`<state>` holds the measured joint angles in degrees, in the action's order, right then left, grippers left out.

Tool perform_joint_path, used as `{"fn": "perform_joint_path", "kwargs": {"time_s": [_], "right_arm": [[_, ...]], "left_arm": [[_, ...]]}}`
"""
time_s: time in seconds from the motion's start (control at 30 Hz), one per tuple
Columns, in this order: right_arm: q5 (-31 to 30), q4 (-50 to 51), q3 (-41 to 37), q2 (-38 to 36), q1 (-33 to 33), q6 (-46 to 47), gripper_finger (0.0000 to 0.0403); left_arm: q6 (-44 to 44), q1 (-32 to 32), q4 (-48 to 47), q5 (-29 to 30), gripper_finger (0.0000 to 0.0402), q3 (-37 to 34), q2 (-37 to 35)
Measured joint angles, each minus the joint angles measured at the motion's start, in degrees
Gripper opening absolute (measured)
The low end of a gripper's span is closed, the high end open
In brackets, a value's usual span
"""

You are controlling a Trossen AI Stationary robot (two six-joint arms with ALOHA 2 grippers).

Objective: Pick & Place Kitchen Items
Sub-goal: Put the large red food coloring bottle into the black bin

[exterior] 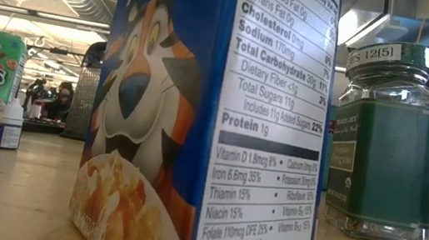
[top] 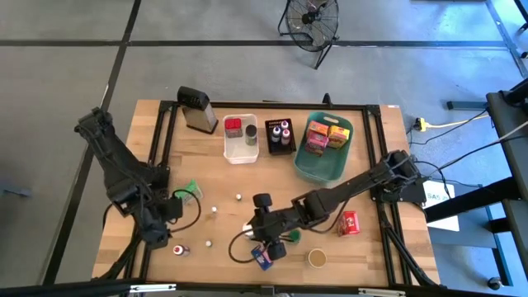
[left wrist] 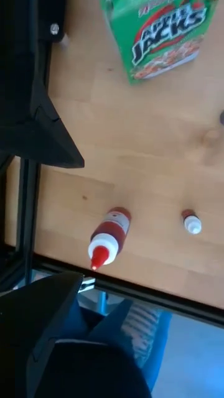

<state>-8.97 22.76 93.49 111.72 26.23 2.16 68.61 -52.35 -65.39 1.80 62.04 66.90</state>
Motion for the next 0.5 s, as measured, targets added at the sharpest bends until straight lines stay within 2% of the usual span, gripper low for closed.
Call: {"fn": "perform_joint_path", "kwargs": {"time_s": [0.37,0.5], "right_arm": [[0.02,-1.29,-0.48,0.00,1.83,-0.68,0.0211],[0.02,-1.23,-0.48,0.57,2.23,-0.68,0.0211]], "left_arm": [[3.73,-4.28,4.72,-2.69,0.0281,0.00,12.17],[5.35,-5.33,4.89,-2.78,0.0281,0.00,14.58]]}}
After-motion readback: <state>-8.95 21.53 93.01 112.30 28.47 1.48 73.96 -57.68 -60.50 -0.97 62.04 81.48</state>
